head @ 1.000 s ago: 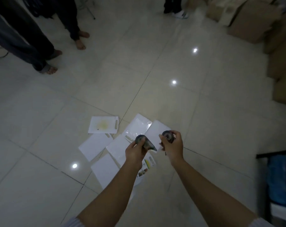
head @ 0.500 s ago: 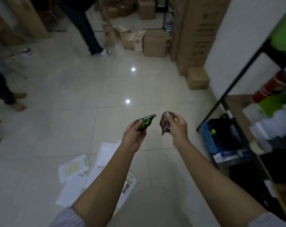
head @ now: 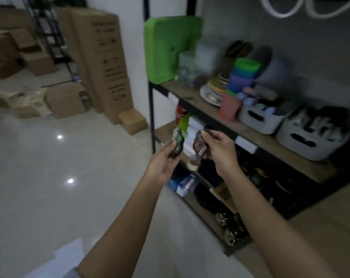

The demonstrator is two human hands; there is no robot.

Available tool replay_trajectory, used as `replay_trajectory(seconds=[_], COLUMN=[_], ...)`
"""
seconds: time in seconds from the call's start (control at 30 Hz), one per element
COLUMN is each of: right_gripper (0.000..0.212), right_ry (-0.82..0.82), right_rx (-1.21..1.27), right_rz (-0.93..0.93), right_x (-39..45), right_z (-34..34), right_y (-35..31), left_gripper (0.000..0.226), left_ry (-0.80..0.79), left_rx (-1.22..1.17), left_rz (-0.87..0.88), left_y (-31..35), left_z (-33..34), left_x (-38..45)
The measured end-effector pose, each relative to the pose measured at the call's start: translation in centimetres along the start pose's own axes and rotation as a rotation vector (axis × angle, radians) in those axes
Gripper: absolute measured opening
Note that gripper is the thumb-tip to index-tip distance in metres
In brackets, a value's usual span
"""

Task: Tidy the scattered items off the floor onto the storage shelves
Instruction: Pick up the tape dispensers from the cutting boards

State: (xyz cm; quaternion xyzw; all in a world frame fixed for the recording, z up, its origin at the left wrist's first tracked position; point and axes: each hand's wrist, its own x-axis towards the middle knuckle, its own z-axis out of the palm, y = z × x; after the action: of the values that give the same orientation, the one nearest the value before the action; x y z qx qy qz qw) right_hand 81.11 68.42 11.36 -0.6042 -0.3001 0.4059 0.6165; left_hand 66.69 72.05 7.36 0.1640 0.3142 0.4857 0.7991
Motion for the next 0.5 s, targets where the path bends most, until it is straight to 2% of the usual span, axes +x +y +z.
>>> replay_trajectory(seconds=[0.07, 0.2, 0.3, 0.5], right_gripper=[0.016, 0.023, 0.017, 0.023], right_ry=[0.069, 0.222, 0.296, 0.545], right_rx=[0.023, 0.109, 0.206, 0.469], right_rz=[-0.045, -0.119, -0.170, -0.244], right_x=[0.6, 1.5, 2.5, 5.6], right_z=[-3.9, -10.4, -14.2, -20.2], right_y=[-3.0, -6.8, -8.5, -9.4], left_gripper=[0.030, 0.028, 0.031, 0.038], left_ry=[-0.103, -0.235, -0.316, -0.345], left_rx=[0.018, 0.086, 0.151, 0.252], left_rz=[0.011, 0.041, 0.033, 0.011], left_y=[-1.8, -5.3, -7.8, -11.1], left_z=[4.9, 13.2, 17.8, 24.9], left_x=[0.8, 1.3, 1.4, 4.1])
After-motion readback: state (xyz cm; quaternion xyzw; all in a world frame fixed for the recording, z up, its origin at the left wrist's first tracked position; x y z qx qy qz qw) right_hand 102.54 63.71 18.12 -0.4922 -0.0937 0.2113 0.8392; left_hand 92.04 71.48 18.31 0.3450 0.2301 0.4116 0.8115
